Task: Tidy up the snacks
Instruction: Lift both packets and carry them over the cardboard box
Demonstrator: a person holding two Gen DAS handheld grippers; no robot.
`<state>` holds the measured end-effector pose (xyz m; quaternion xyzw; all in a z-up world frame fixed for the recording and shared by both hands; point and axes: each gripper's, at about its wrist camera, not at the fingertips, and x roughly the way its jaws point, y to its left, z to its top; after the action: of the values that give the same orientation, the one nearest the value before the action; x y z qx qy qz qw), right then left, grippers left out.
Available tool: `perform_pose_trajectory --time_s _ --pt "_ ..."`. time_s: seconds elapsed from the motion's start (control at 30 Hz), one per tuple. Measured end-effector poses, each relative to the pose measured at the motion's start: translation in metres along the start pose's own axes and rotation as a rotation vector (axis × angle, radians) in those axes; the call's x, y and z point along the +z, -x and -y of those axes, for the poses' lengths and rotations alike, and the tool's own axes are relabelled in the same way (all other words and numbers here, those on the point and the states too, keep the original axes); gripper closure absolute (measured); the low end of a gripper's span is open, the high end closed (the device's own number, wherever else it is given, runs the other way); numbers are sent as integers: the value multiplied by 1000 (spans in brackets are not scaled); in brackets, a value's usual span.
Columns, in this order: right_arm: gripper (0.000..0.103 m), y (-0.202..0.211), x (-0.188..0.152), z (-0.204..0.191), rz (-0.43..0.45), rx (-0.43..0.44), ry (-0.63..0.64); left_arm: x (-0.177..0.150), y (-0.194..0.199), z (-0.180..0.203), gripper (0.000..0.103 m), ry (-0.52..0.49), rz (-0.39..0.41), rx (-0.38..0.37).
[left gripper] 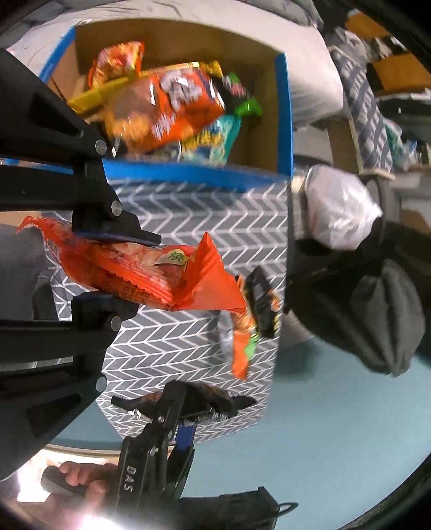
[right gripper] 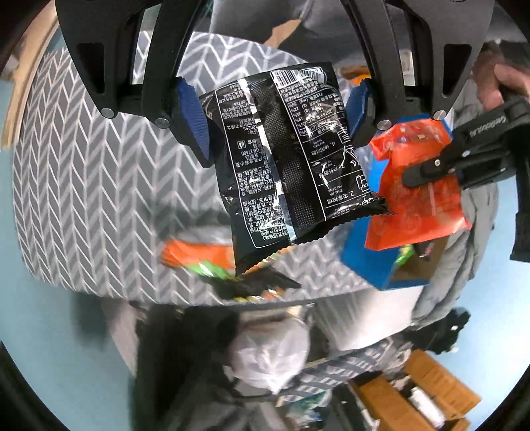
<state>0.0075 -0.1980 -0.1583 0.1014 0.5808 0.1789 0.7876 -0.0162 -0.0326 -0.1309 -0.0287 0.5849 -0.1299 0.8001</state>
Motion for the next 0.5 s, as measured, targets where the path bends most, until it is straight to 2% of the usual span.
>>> perform_pose_trajectory --time_s 0.27,0.5 --pt "31 -22 35 -60 -6 68 121 -6 45 -45 80 133 81 44" --pt "31 -41 59 -110 -23 119 224 -14 63 -88 80 225 125 91"
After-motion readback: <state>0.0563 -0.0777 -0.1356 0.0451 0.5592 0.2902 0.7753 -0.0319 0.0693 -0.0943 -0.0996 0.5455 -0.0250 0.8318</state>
